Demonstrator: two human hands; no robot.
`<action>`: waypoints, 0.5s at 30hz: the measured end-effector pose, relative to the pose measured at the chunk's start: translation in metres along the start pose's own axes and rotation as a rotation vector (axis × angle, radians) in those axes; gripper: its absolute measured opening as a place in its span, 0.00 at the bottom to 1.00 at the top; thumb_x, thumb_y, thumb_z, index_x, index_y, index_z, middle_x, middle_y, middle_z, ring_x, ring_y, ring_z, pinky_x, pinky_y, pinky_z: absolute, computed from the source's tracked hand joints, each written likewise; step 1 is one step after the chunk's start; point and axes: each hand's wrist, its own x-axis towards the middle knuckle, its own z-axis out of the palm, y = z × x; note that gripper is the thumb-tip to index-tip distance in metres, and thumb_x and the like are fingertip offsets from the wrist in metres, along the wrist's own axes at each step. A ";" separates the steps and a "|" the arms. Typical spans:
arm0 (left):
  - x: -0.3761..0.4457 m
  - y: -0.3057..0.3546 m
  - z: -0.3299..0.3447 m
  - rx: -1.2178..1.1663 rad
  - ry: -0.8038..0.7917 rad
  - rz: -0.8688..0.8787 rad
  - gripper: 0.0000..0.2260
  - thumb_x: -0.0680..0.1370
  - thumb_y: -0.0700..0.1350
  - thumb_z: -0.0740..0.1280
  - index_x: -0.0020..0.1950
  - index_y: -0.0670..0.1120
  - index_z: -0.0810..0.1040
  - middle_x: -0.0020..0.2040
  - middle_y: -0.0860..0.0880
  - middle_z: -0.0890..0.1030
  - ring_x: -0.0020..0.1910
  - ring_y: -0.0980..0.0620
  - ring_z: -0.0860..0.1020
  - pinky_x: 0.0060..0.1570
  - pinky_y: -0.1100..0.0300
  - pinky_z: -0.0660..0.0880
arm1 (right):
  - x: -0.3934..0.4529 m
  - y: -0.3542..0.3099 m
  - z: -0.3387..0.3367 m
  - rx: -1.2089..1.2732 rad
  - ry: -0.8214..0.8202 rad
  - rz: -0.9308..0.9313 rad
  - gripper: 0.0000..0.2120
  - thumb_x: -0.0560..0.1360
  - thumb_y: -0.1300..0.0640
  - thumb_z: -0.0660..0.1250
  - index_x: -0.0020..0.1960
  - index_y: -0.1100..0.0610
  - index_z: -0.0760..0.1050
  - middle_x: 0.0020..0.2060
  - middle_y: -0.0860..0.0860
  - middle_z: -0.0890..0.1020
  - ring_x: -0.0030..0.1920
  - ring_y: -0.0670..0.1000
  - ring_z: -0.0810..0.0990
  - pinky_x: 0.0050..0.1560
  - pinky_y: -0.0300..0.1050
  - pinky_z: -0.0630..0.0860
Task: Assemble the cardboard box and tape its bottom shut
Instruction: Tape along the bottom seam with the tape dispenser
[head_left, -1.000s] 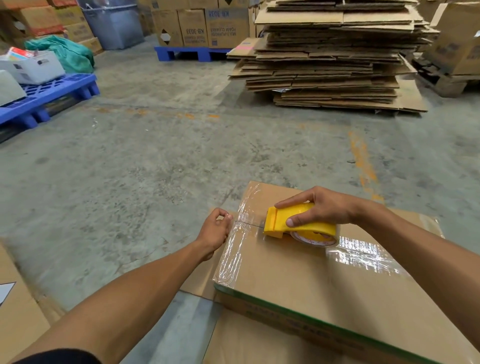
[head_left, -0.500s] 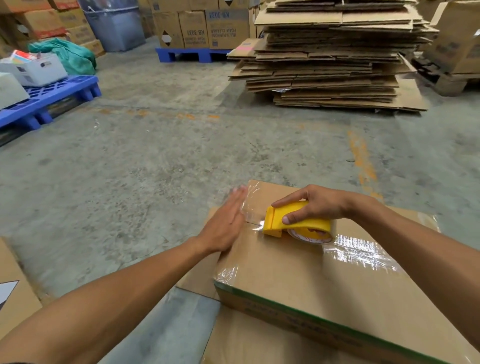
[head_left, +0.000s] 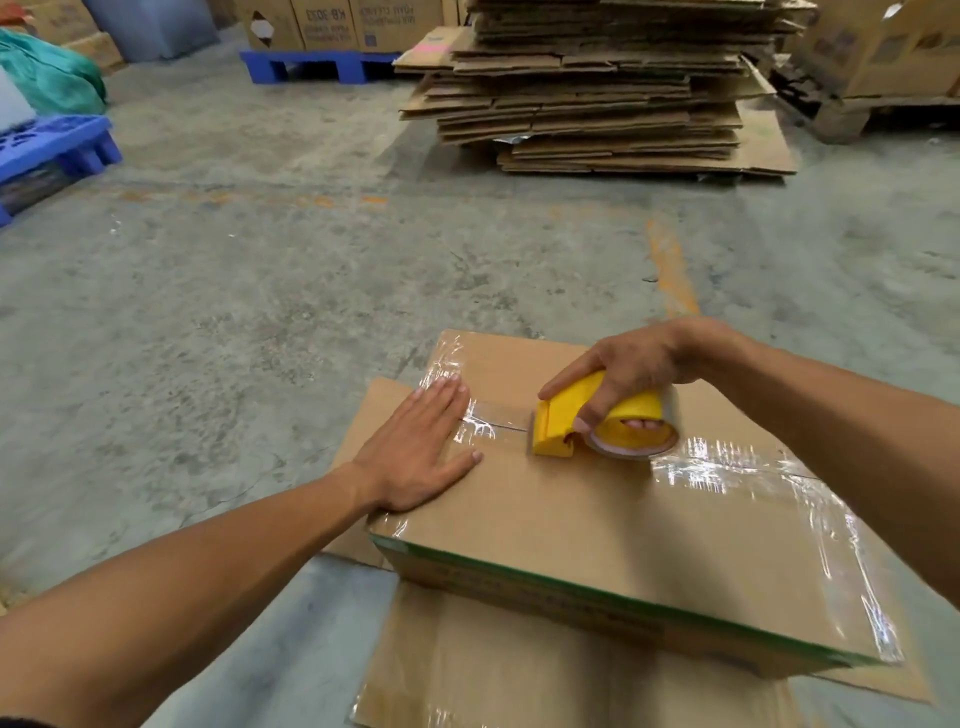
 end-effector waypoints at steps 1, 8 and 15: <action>0.000 0.000 0.000 0.000 0.000 0.003 0.38 0.78 0.68 0.45 0.80 0.47 0.40 0.80 0.49 0.40 0.78 0.55 0.37 0.77 0.56 0.39 | -0.015 0.020 -0.005 -0.003 -0.009 0.026 0.26 0.63 0.48 0.80 0.59 0.33 0.79 0.56 0.50 0.82 0.49 0.56 0.83 0.51 0.52 0.82; 0.001 0.000 0.000 -0.003 -0.016 0.017 0.39 0.76 0.71 0.40 0.80 0.49 0.39 0.80 0.51 0.39 0.78 0.56 0.37 0.76 0.57 0.38 | -0.084 0.106 -0.006 0.050 0.052 0.097 0.26 0.63 0.50 0.80 0.58 0.32 0.79 0.56 0.46 0.83 0.53 0.52 0.82 0.53 0.45 0.80; 0.007 0.022 -0.014 0.054 -0.081 -0.037 0.39 0.76 0.69 0.40 0.79 0.47 0.37 0.80 0.48 0.37 0.77 0.53 0.34 0.76 0.52 0.36 | -0.081 0.099 -0.007 0.006 0.081 0.122 0.25 0.65 0.47 0.79 0.59 0.32 0.78 0.57 0.40 0.79 0.56 0.48 0.78 0.55 0.44 0.77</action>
